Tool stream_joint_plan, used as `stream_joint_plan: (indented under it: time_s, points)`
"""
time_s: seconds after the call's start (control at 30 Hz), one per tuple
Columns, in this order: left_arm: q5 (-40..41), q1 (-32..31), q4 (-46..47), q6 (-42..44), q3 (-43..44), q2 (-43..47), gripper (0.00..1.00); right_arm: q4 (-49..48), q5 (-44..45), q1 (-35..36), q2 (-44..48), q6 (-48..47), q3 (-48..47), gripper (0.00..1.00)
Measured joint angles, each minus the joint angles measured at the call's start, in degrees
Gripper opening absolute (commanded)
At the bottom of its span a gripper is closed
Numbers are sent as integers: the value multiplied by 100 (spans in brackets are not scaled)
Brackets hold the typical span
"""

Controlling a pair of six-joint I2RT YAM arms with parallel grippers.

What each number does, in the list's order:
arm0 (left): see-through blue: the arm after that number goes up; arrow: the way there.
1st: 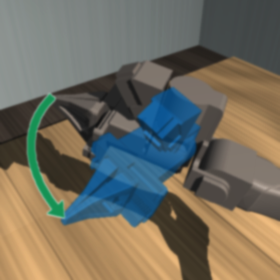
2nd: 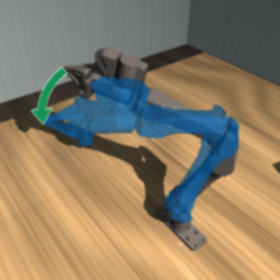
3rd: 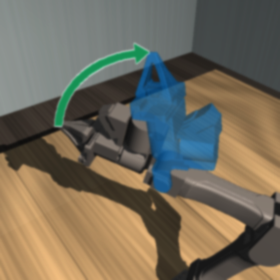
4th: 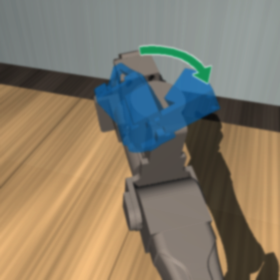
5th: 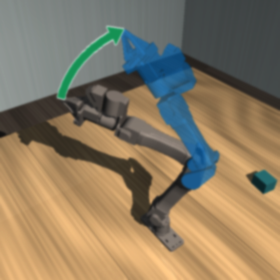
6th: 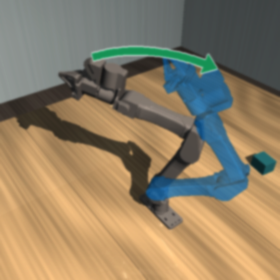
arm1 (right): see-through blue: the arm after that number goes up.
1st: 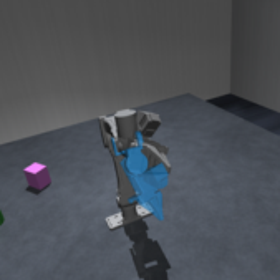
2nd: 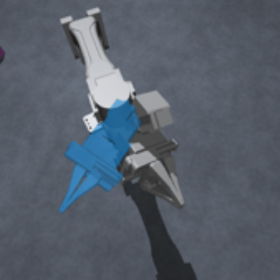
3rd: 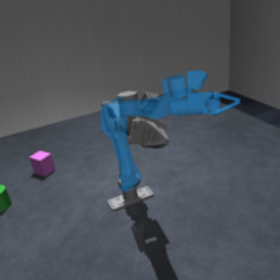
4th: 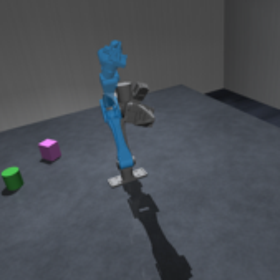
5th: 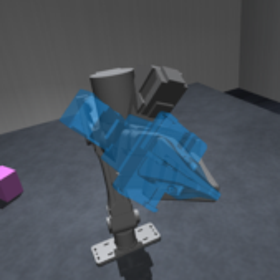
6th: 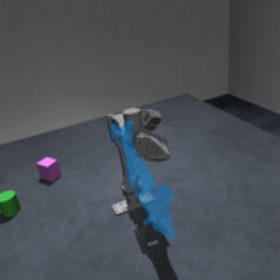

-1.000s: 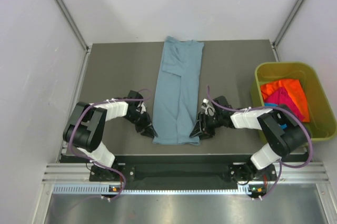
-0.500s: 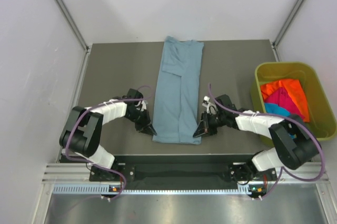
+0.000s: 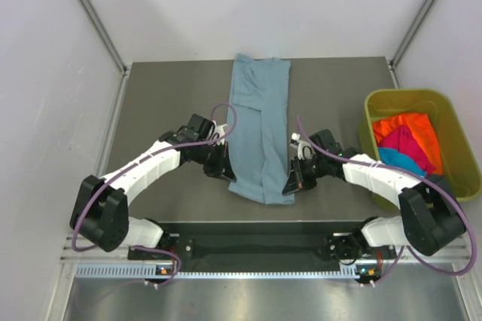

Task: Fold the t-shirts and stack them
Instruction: Fold the tshirt

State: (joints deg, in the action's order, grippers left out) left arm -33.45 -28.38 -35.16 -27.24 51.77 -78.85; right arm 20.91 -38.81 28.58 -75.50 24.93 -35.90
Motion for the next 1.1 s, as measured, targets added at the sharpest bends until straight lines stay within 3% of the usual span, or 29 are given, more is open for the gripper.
stream_joint_plan:
  time_s: [0.17,0.5,0.8,1.1]
  points:
    - [48,-28,-151,234,136,83,0,461,120,-28,70,-387,-466,0]
    - [505,181,-186,846,1759,-179,0,501,208,-367,-199,-691,-1602,0]
    - [802,452,385,1060,2369,-1484,0,236,238,-1296,-2033,-754,-2997,0]
    - [887,1056,966,1069,3674,-3425,0,26,227,-1478,-3834,-787,-4800,0]
